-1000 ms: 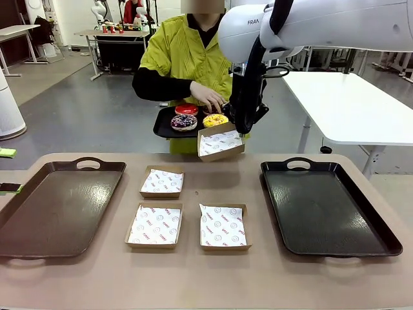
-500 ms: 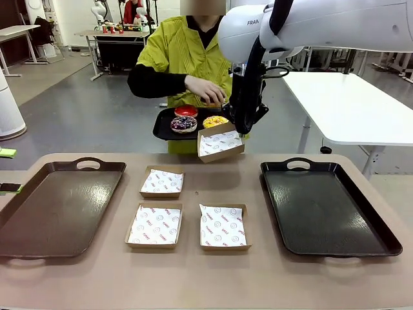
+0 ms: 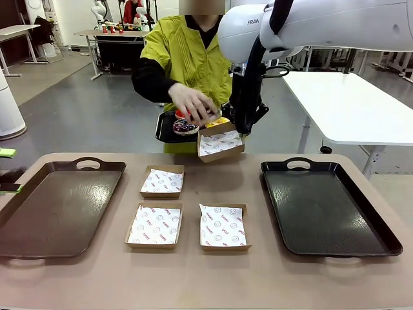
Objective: Individually package the donuts and arrange them on the tray.
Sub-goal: Place the picked Paper togo box on the Handle tray while simultaneously picking up another Paper togo box from the table with the other hand.
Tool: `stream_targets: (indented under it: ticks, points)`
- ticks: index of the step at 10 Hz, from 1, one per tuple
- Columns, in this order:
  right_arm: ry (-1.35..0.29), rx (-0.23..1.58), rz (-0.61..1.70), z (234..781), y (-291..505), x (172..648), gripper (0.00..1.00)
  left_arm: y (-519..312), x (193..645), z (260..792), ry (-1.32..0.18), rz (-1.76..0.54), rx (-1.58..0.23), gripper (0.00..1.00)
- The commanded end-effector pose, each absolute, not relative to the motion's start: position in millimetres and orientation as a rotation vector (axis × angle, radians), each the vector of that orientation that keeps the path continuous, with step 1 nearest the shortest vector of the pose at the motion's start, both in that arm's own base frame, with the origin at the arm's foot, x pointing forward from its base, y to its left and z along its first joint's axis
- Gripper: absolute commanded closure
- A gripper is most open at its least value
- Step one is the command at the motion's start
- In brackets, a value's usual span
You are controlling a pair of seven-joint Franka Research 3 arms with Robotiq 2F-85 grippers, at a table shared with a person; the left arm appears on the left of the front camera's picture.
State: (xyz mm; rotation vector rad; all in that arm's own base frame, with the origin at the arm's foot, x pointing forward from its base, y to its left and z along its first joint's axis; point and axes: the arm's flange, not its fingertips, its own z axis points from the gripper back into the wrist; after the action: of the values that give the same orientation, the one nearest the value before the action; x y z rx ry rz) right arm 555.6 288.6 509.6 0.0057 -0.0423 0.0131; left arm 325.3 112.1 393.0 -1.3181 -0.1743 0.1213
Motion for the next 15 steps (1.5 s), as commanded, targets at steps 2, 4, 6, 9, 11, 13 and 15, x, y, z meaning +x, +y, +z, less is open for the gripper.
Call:
stream_targets:
  ticks: [2,4,6,9,11,13,15]
  points:
    - [-0.047,0.009,0.004,512,288,555,1.00,113,326,395,-0.188,0.129,-1.329,0.00]
    - [-0.047,0.009,0.004,512,288,555,1.00,113,326,395,-0.188,0.129,-1.329,0.00]
    - [-0.047,0.009,0.004,512,288,555,1.00,113,326,395,-0.188,0.129,-1.329,0.00]
    - [-0.047,0.009,0.004,512,288,555,1.00,113,326,395,-0.188,0.129,-1.329,0.00]
    - [-0.031,0.002,0.056,511,281,556,0.99,112,325,393,-0.174,0.121,-1.318,0.00]
    - [-0.027,0.041,0.109,530,231,541,0.99,80,342,426,-0.091,0.079,-1.181,0.00]
    - [-0.057,0.052,0.125,542,163,529,0.99,47,365,471,-0.083,0.035,-1.025,0.00]
